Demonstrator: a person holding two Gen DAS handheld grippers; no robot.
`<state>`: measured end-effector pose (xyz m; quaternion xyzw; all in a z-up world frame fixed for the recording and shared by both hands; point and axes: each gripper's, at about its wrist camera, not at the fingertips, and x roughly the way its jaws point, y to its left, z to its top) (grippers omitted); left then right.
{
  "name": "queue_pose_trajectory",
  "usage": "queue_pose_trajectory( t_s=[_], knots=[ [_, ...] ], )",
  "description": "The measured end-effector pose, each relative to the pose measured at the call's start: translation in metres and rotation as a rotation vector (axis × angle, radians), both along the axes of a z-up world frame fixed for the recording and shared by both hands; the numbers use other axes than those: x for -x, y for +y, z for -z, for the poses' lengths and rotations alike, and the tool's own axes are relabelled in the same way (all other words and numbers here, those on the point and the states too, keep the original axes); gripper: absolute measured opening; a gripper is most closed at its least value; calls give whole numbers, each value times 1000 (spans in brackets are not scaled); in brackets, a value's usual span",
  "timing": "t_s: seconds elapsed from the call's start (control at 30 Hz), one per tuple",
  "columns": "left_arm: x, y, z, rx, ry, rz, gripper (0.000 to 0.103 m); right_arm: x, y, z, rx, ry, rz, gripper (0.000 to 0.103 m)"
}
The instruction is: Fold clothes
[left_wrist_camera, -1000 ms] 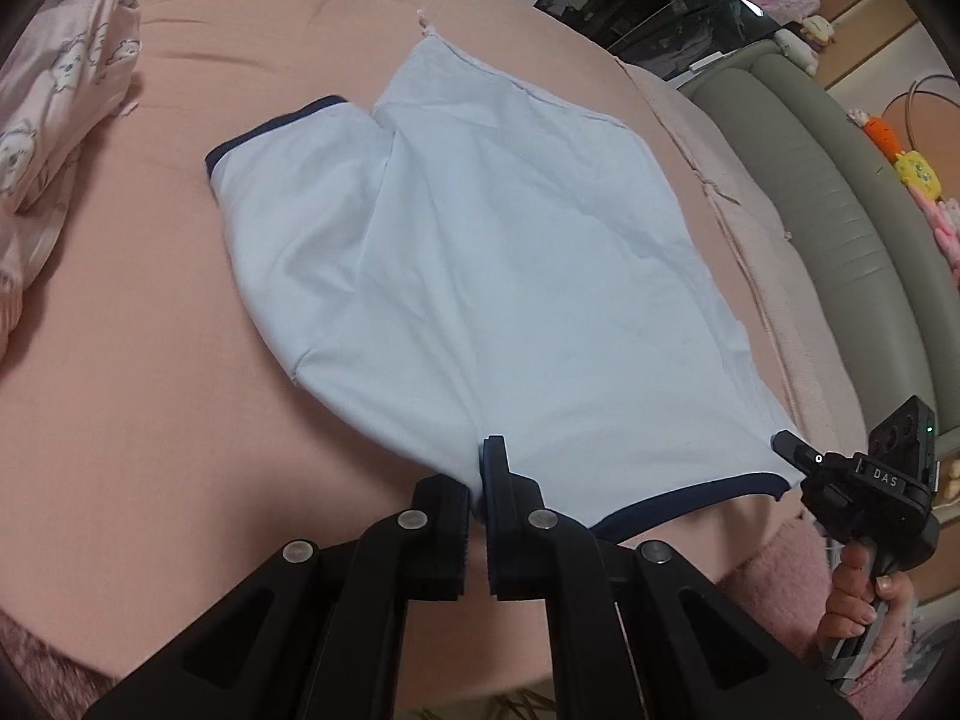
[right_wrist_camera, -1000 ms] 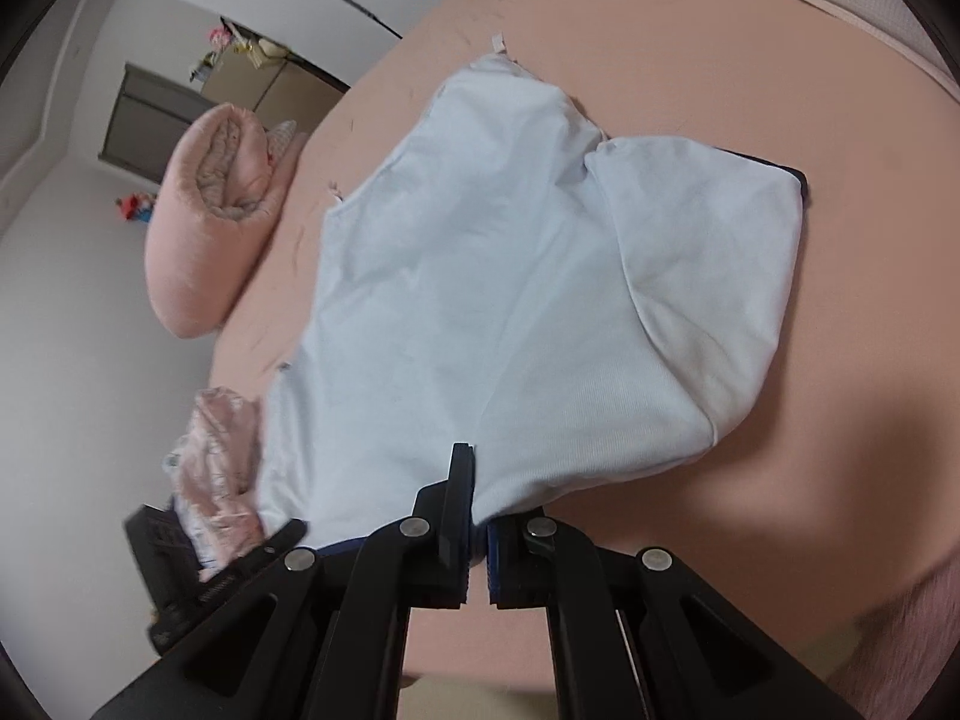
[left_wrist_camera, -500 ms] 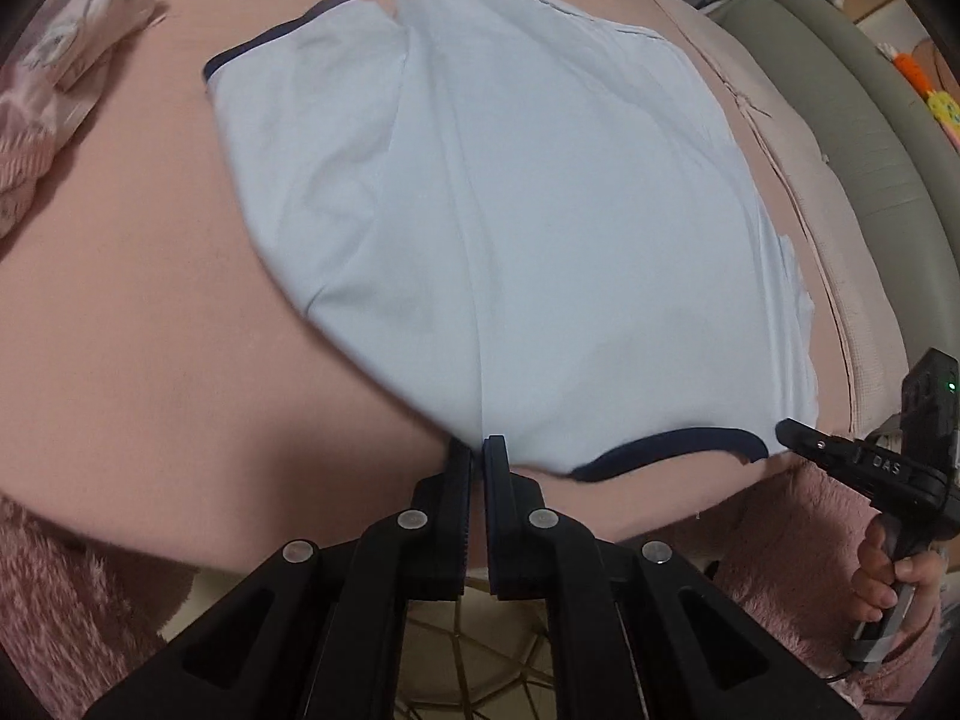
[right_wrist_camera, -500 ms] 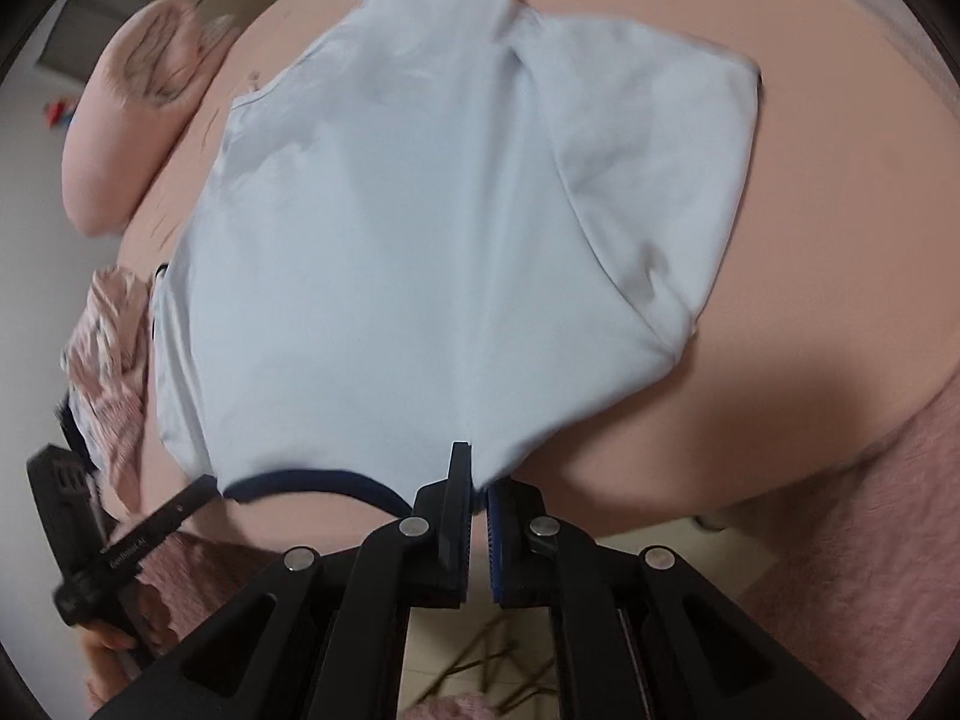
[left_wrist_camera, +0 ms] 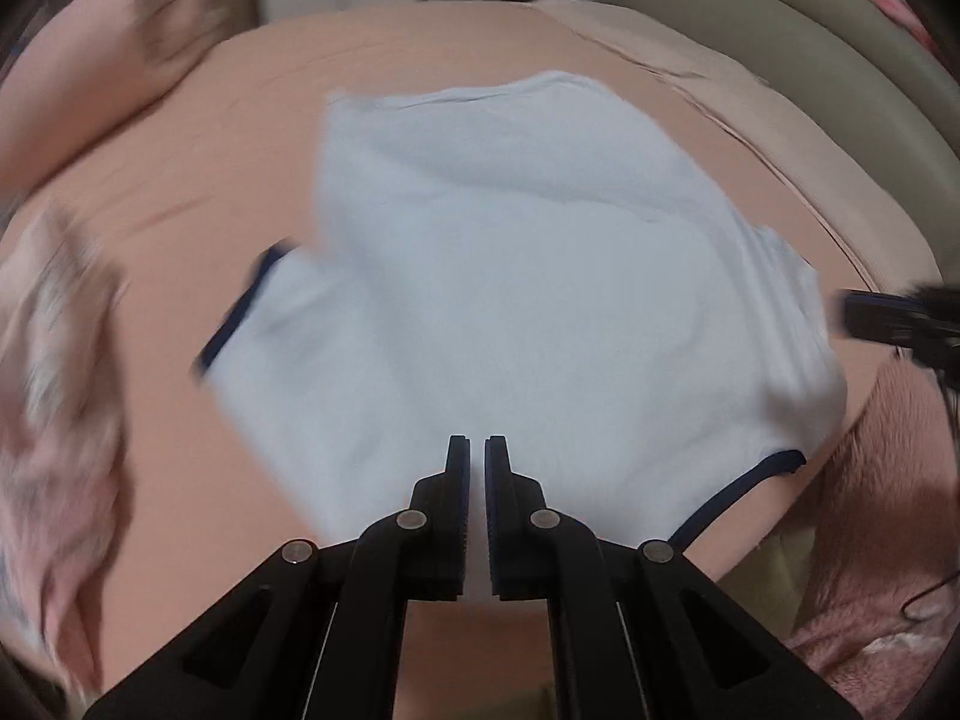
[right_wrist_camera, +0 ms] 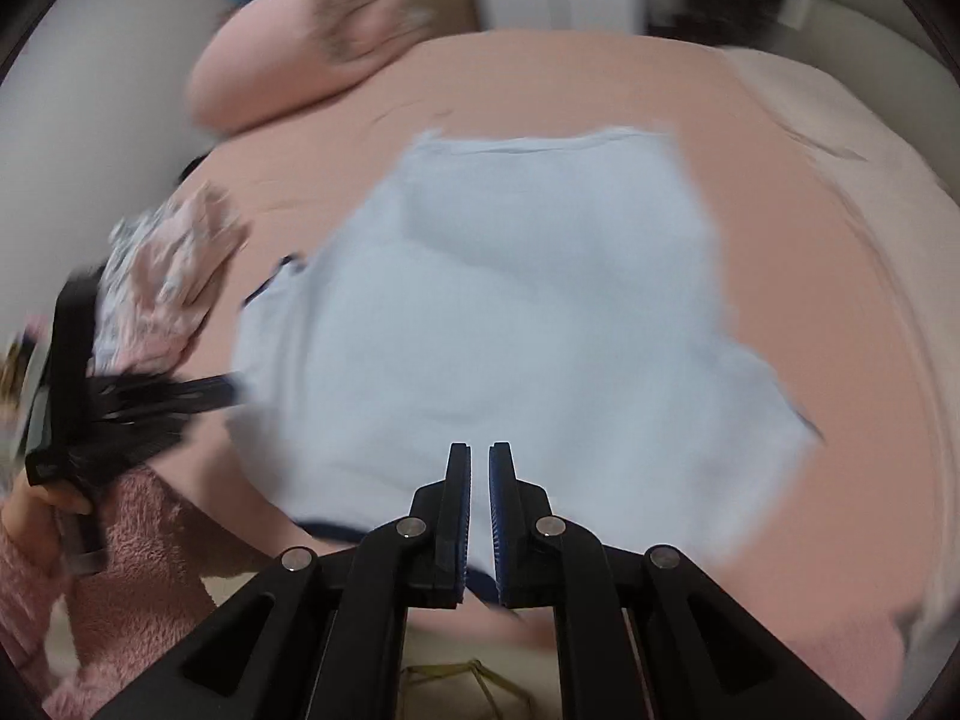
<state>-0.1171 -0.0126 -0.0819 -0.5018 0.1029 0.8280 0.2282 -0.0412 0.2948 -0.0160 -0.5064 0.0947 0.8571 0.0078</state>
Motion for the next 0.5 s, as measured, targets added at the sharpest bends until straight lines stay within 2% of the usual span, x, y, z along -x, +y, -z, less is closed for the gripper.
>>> queue_pose_trajectory(
  t_s=[0.07, 0.13, 0.2, 0.3, 0.33, 0.4, 0.43, 0.47, 0.5],
  knots=[
    [7, 30, 17, 57, 4, 81, 5, 30, -20, 26, -41, -5, -60, 6],
    [8, 34, 44, 114, -45, 130, 6, 50, -22, 60, -79, -52, -78, 6],
    [2, 23, 49, 81, -39, 195, 7, 54, -6, 90, -90, -138, -68, 5],
    [-9, -13, 43, 91, -102, 217, 13, 29, 32, 89, -38, -155, -59, 3],
    [-13, -24, 40, 93, -127, 211, 17, 21, 44, 87, -46, -176, -49, 3],
    [-19, -43, 36, 83, -182, 192, 54, 1, 76, 80, -28, -203, -7, 6],
    [-22, -44, 30, 70, -180, 187, 61, -5, 90, 77, -10, -215, 23, 13],
    [-27, -40, 22, 57, -131, 197, 64, -10, 103, 72, 19, -209, 56, 22],
    [-31, -32, 13, 55, -64, 202, 65, -13, 110, 63, 58, -166, 78, 26]
  ],
)
